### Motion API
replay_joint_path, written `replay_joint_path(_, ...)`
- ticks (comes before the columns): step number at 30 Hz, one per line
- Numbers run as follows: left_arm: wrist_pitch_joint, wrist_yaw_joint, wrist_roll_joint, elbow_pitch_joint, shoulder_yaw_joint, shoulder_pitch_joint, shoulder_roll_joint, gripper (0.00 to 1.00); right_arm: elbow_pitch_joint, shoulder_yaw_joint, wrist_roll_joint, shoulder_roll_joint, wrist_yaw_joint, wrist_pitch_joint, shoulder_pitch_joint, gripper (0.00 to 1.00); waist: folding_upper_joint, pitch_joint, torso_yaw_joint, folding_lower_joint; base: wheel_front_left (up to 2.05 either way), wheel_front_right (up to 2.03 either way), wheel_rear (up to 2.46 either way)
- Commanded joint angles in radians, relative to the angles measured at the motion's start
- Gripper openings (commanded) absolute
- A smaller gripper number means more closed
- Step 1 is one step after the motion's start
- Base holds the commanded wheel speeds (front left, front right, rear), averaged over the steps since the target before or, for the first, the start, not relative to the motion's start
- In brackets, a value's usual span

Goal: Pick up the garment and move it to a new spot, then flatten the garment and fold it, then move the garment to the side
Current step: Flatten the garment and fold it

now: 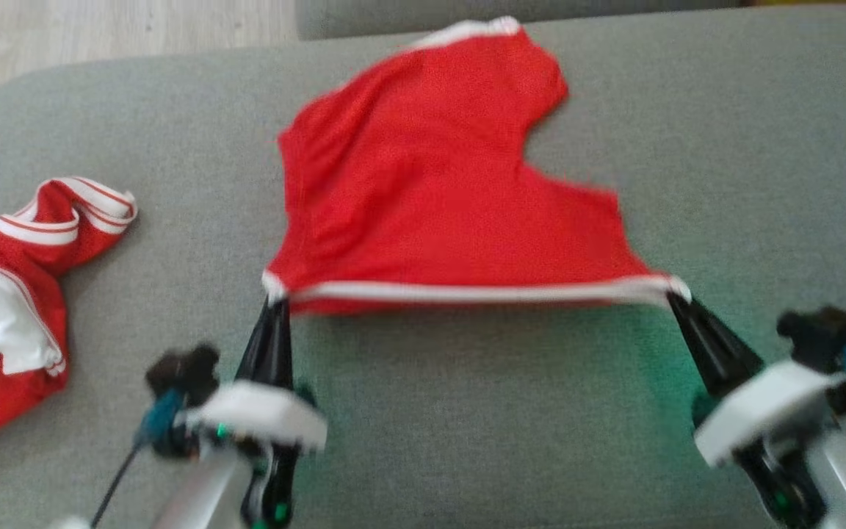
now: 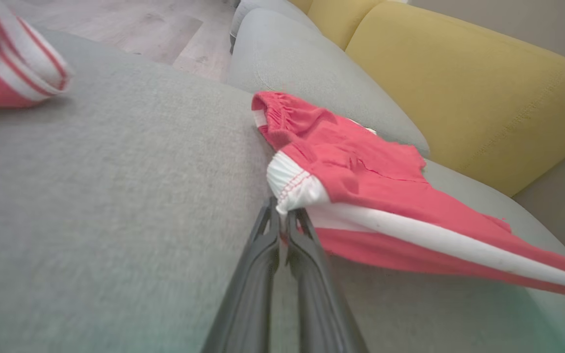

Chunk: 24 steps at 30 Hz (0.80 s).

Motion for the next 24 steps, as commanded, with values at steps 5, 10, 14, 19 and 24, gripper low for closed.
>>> replay_joint_path(5, 0.141, 0.167, 0.021, -0.489, 0.041, 0.233, 0.152, 0.00, -0.375, -0.184, -0.077, -0.004, -0.001, 0.251, 0.239, 0.00, 0.0000, -0.030, 0.003, 0.0002, 0.00, 0.00, 0.00)
replay_joint_path(10, 0.325, 0.322, 0.034, -0.934, 0.036, 0.421, 0.247, 0.00, -0.692, -0.319, -0.129, 0.060, -0.001, 0.501, 0.391, 0.00, 0.0000, -0.026, 0.003, 0.0002, 0.00, 0.00, 0.00)
replay_joint_path(14, 0.390, 0.353, 0.021, -0.988, 0.038, 0.439, 0.269, 0.00, -0.744, -0.330, -0.132, 0.071, -0.001, 0.576, 0.377, 0.00, 0.0000, -0.015, 0.002, 0.0002, 0.00, 0.00, 0.00)
replay_joint_path(19, 0.434, 0.316, -0.064, -0.913, 0.046, 0.391, 0.240, 0.00, -0.701, -0.301, -0.108, 0.045, -0.001, 0.597, 0.287, 0.00, 0.0000, 0.022, 0.012, 0.0002, 0.00, 0.00, 0.00)
replay_joint_path(24, 0.481, 0.223, -0.131, -0.736, 0.042, 0.220, 0.210, 0.00, -0.570, -0.241, -0.050, -0.030, -0.001, 0.590, 0.088, 0.00, 0.0000, 0.108, 0.045, 0.0002, 0.00, 0.00, 0.00)
